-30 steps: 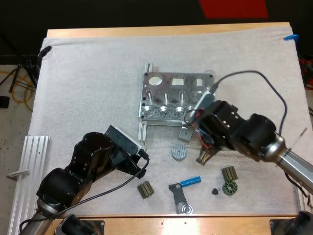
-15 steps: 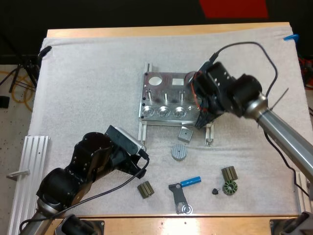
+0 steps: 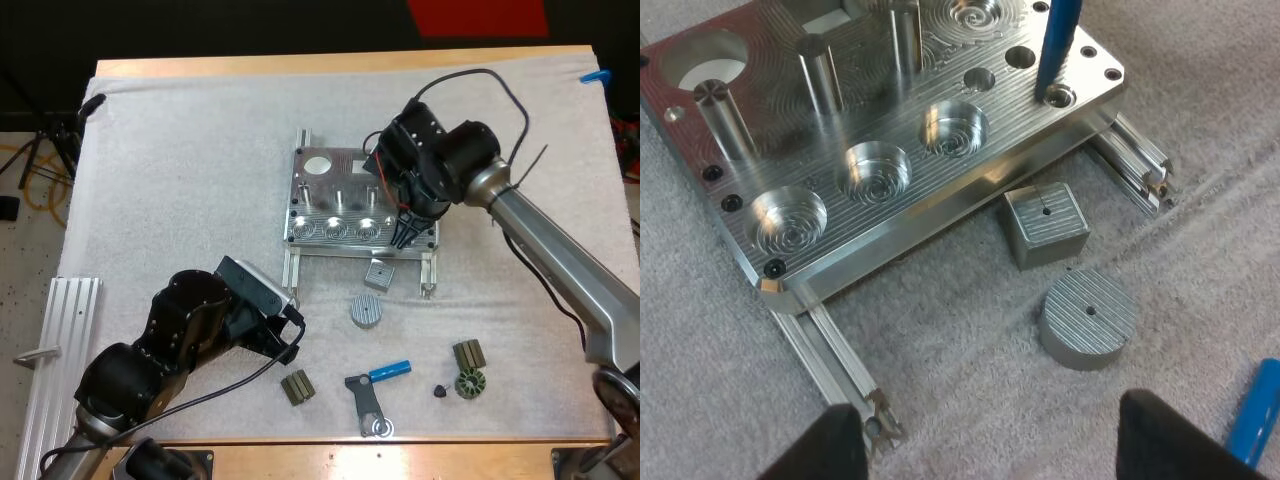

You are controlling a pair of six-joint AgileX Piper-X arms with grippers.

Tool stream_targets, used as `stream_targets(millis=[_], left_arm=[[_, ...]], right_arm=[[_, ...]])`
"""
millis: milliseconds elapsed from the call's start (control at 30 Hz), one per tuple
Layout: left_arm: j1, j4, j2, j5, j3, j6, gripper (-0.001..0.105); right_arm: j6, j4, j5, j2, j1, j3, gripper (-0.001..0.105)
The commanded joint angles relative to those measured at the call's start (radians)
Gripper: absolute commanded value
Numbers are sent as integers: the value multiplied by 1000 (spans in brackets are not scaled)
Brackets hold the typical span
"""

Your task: Load cells from right to left

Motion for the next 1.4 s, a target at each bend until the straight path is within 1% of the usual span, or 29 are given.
stream_targets(millis=[0,100,267,333,733,1267,1367], left_arm=[[-1,-6,-7,-12,-10,-16,54],[-1,-6,-7,-12,-10,-16,54],[-1,-6,-7,-12,-10,-11,54],[-1,-6,-7,-12,-10,-11,54],[-1,-6,-7,-10,-10,-11,54],[-1,-6,-7,-10,-10,-11,54],[-1,-6,-7,11,-10,-11,54]], right_arm=[[-39,7,-5,1,-8,-13,1],[-72,4,33,23,-8,-15,1],[-122,-5,34,46,-8,-16,1],[-142,-19,49,57,-8,-16,1],[-150,-40,57,124,-8,-16,1],[-150,-29,70,129,-8,-16,1],[-169,-16,94,129,-8,-16,1]])
